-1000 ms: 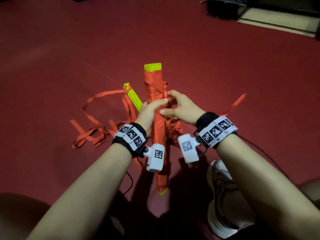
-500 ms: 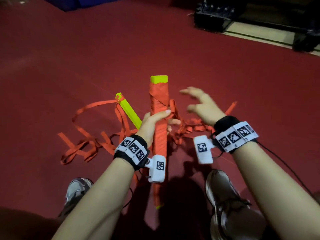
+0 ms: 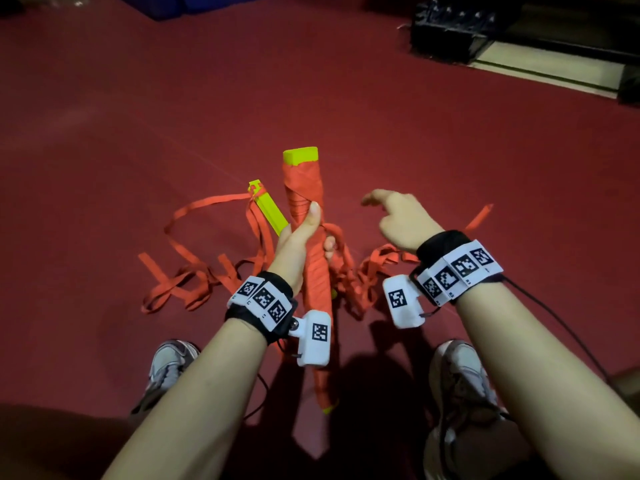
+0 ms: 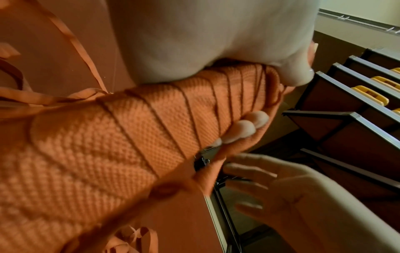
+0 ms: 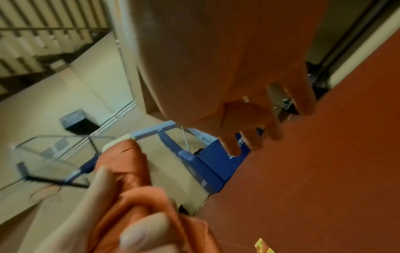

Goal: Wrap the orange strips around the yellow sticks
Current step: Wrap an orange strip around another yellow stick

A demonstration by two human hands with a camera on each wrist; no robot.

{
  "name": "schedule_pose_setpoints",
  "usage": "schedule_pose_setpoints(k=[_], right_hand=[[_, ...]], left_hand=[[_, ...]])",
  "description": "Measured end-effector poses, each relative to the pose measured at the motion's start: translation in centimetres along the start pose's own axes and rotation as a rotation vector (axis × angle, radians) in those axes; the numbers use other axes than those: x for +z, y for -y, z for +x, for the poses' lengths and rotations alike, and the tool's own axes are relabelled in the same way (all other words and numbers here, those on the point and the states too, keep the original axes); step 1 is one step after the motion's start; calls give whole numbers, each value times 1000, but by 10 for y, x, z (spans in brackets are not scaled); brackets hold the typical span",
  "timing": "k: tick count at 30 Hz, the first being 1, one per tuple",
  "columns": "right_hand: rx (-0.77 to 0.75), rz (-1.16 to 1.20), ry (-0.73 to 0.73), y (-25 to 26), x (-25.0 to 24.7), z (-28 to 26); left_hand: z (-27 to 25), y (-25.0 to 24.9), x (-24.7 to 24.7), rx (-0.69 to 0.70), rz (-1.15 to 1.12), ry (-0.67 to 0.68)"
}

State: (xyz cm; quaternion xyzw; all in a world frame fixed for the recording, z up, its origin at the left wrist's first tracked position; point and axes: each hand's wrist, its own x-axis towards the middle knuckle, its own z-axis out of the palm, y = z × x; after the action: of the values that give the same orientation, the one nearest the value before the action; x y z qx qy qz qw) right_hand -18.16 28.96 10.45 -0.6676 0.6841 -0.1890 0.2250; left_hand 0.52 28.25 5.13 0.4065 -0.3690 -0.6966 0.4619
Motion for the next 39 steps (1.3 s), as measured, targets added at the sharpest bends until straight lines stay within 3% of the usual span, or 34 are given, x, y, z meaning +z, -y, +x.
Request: schedule_pose_setpoints(k=[4,6,9,13,15,18,20,22,24,26,29,33,35,39], right_hand=[[-226,190,66,38,22,-8],[-247,226,-33,49,41,-13],[-168,320,-267,50,57,-19],[26,531,-326,39,52,-13],[114,698,-255,39,45,-11],[122,925,-13,40,29,-17],[-59,846,108,37,17,-19],[-264,544,90,28,13,-16],[-342,340,19,25,11,-13],[-401,314,19,26,7,-13],[-359,413,116,22,6,-9],[-189,730,279,22,12,-8],[-166,751,315,27,14,-8],[-150,651,165,29,15,-3]], left_hand=[[-4,-1,7,106,0,-114],[-7,-2,9,140,2,-142],[-12,-3,15,159,51,-127],[-15,2,18,201,126,-85],[-15,0,20,173,131,-71],[-15,-8,21,139,93,-52],[-13,-11,19,174,77,-16],[-10,-12,17,202,69,15],[-7,-11,14,194,68,20],[-6,-12,10,175,79,10],[-4,-13,6,173,83,26],[-4,-13,3,179,57,125],[-3,-14,-1,173,100,140],[-1,-19,-6,187,126,-4]])
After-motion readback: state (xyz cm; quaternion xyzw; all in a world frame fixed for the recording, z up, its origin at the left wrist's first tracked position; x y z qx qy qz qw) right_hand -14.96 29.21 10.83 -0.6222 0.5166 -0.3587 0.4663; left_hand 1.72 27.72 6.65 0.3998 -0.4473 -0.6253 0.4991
